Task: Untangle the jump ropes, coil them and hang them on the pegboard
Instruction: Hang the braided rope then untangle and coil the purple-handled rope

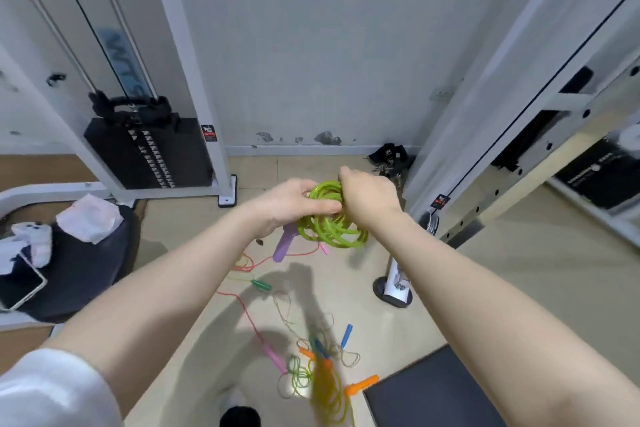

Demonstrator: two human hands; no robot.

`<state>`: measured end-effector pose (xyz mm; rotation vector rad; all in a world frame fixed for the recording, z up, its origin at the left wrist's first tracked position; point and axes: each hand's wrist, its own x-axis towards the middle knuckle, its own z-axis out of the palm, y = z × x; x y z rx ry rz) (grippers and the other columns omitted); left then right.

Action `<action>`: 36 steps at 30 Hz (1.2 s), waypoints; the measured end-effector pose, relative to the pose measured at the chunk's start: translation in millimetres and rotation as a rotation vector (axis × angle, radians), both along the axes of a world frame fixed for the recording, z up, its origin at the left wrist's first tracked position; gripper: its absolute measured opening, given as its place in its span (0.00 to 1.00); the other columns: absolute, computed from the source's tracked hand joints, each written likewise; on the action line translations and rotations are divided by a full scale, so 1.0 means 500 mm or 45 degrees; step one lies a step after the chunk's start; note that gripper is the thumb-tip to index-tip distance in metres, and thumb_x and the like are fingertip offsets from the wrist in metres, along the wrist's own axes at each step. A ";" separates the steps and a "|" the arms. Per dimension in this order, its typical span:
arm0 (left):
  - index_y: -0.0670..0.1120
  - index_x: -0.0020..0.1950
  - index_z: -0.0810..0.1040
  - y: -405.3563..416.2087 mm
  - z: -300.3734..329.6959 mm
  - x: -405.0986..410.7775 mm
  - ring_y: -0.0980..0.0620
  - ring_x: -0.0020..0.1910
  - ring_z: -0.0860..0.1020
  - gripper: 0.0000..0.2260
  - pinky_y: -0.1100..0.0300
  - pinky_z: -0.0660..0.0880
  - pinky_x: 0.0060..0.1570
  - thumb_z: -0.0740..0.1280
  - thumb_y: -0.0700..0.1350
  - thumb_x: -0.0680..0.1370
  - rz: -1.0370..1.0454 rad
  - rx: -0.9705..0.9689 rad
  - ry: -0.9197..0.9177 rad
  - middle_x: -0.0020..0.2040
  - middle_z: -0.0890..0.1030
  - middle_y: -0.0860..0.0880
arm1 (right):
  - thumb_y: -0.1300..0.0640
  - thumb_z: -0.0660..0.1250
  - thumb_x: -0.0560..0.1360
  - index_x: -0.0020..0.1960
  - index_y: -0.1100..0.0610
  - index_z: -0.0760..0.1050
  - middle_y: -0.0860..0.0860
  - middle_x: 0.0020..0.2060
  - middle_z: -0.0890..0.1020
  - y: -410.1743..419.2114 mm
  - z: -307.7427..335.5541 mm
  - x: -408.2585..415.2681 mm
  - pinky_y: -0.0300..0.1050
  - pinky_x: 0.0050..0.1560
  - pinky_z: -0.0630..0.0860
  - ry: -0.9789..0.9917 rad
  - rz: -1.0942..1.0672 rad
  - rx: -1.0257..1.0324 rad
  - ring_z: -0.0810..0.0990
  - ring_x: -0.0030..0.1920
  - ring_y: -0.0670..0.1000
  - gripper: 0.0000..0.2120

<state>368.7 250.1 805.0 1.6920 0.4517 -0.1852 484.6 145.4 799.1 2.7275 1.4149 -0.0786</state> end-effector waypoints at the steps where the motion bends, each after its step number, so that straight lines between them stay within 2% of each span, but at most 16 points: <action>1: 0.40 0.53 0.78 0.016 0.010 -0.002 0.33 0.28 0.75 0.23 0.39 0.75 0.26 0.72 0.55 0.65 0.017 0.001 -0.028 0.45 0.80 0.36 | 0.56 0.62 0.76 0.59 0.60 0.66 0.57 0.56 0.77 0.024 0.012 -0.008 0.50 0.49 0.71 -0.087 -0.040 0.031 0.77 0.57 0.59 0.14; 3: 0.39 0.53 0.78 0.053 0.030 -0.003 0.39 0.28 0.75 0.21 0.44 0.75 0.23 0.71 0.53 0.68 0.066 0.017 -0.085 0.41 0.79 0.41 | 0.62 0.58 0.76 0.59 0.61 0.65 0.57 0.57 0.76 0.073 0.022 -0.022 0.50 0.48 0.72 -0.112 -0.168 0.125 0.78 0.56 0.59 0.12; 6: 0.39 0.48 0.78 0.116 0.044 -0.002 0.46 0.27 0.74 0.11 0.64 0.72 0.20 0.69 0.46 0.75 0.110 0.113 -0.130 0.35 0.78 0.45 | 0.60 0.60 0.75 0.59 0.61 0.66 0.58 0.57 0.76 0.138 0.029 -0.033 0.51 0.49 0.73 0.028 -0.294 0.235 0.77 0.57 0.61 0.13; 8: 0.38 0.49 0.78 0.156 0.055 0.000 0.53 0.29 0.76 0.09 0.61 0.74 0.31 0.68 0.43 0.76 0.068 0.218 -0.172 0.35 0.79 0.47 | 0.55 0.67 0.73 0.59 0.60 0.67 0.58 0.57 0.75 0.166 0.033 -0.025 0.50 0.52 0.71 0.209 -0.252 0.319 0.75 0.59 0.60 0.18; 10: 0.37 0.49 0.78 0.194 0.066 0.008 0.51 0.35 0.77 0.08 0.53 0.76 0.43 0.68 0.42 0.76 -0.026 0.322 -0.167 0.39 0.81 0.45 | 0.51 0.72 0.69 0.64 0.58 0.64 0.58 0.61 0.71 0.179 0.035 -0.004 0.50 0.59 0.70 0.488 -0.126 0.382 0.71 0.63 0.58 0.29; 13: 0.41 0.49 0.79 0.236 0.083 0.030 0.50 0.38 0.77 0.06 0.55 0.74 0.43 0.69 0.41 0.74 -0.150 0.500 -0.116 0.41 0.82 0.43 | 0.54 0.76 0.66 0.75 0.50 0.48 0.57 0.72 0.57 0.184 0.051 0.035 0.50 0.72 0.59 0.938 0.058 0.313 0.58 0.73 0.54 0.48; 15: 0.42 0.49 0.80 0.256 0.097 0.055 0.54 0.36 0.76 0.05 0.59 0.73 0.41 0.69 0.40 0.74 -0.180 0.529 -0.140 0.40 0.82 0.45 | 0.58 0.75 0.68 0.75 0.48 0.47 0.54 0.71 0.59 0.196 0.077 0.065 0.44 0.71 0.61 1.160 0.110 0.356 0.60 0.72 0.50 0.47; 17: 0.42 0.50 0.80 0.276 0.116 0.088 0.59 0.35 0.75 0.06 0.66 0.72 0.38 0.69 0.39 0.73 -0.192 0.553 -0.189 0.39 0.81 0.49 | 0.60 0.71 0.72 0.74 0.51 0.55 0.50 0.65 0.69 0.213 0.108 0.097 0.37 0.65 0.67 1.278 0.149 0.458 0.70 0.65 0.47 0.37; 19: 0.42 0.52 0.81 0.302 0.131 0.134 0.59 0.38 0.76 0.09 0.65 0.74 0.42 0.70 0.40 0.73 -0.208 0.602 -0.260 0.44 0.82 0.47 | 0.59 0.68 0.74 0.69 0.55 0.65 0.48 0.59 0.75 0.235 0.125 0.136 0.33 0.60 0.70 1.209 0.212 0.527 0.74 0.59 0.44 0.25; 20: 0.42 0.52 0.81 0.315 0.139 0.160 0.58 0.40 0.76 0.10 0.63 0.75 0.44 0.70 0.40 0.72 -0.227 0.629 -0.290 0.46 0.82 0.46 | 0.59 0.67 0.76 0.67 0.55 0.67 0.48 0.57 0.76 0.247 0.128 0.161 0.35 0.60 0.70 1.195 0.239 0.565 0.75 0.57 0.44 0.21; 23: 0.43 0.54 0.80 0.357 0.150 0.252 0.57 0.40 0.75 0.11 0.62 0.73 0.44 0.68 0.39 0.72 -0.267 0.761 -0.336 0.45 0.81 0.45 | 0.57 0.65 0.77 0.61 0.55 0.72 0.54 0.56 0.79 0.288 0.131 0.264 0.47 0.63 0.72 1.179 0.261 0.602 0.77 0.57 0.50 0.14; 27: 0.43 0.53 0.79 0.404 0.168 0.401 0.66 0.32 0.73 0.09 0.73 0.69 0.36 0.67 0.36 0.73 -0.143 0.863 -0.380 0.43 0.80 0.47 | 0.56 0.67 0.75 0.54 0.54 0.75 0.53 0.48 0.80 0.349 0.168 0.424 0.45 0.55 0.74 1.085 0.270 0.587 0.78 0.49 0.50 0.08; 29: 0.42 0.50 0.78 0.421 0.188 0.481 0.66 0.28 0.72 0.06 0.74 0.67 0.29 0.67 0.37 0.74 0.000 0.856 -0.416 0.39 0.78 0.47 | 0.56 0.68 0.75 0.52 0.57 0.75 0.52 0.44 0.79 0.382 0.196 0.504 0.46 0.51 0.73 0.987 0.300 0.627 0.76 0.45 0.48 0.07; 31: 0.43 0.47 0.75 0.428 0.211 0.550 0.62 0.26 0.71 0.03 0.72 0.65 0.25 0.67 0.38 0.75 0.163 0.864 -0.443 0.33 0.73 0.51 | 0.56 0.68 0.75 0.53 0.60 0.75 0.55 0.45 0.79 0.408 0.225 0.577 0.47 0.50 0.73 0.864 0.308 0.689 0.76 0.45 0.49 0.10; 34: 0.46 0.47 0.70 0.441 0.242 0.640 0.60 0.29 0.73 0.08 0.71 0.67 0.29 0.67 0.37 0.74 0.358 0.854 -0.503 0.33 0.73 0.53 | 0.55 0.67 0.75 0.56 0.56 0.71 0.55 0.45 0.80 0.440 0.263 0.664 0.51 0.51 0.76 0.819 0.334 0.797 0.81 0.42 0.52 0.12; 36: 0.47 0.50 0.69 0.458 0.252 0.680 0.52 0.37 0.79 0.10 0.64 0.72 0.36 0.66 0.36 0.73 0.457 0.715 -0.526 0.38 0.77 0.49 | 0.52 0.66 0.76 0.55 0.51 0.69 0.53 0.46 0.81 0.462 0.278 0.702 0.53 0.50 0.77 0.743 0.361 0.837 0.83 0.41 0.52 0.10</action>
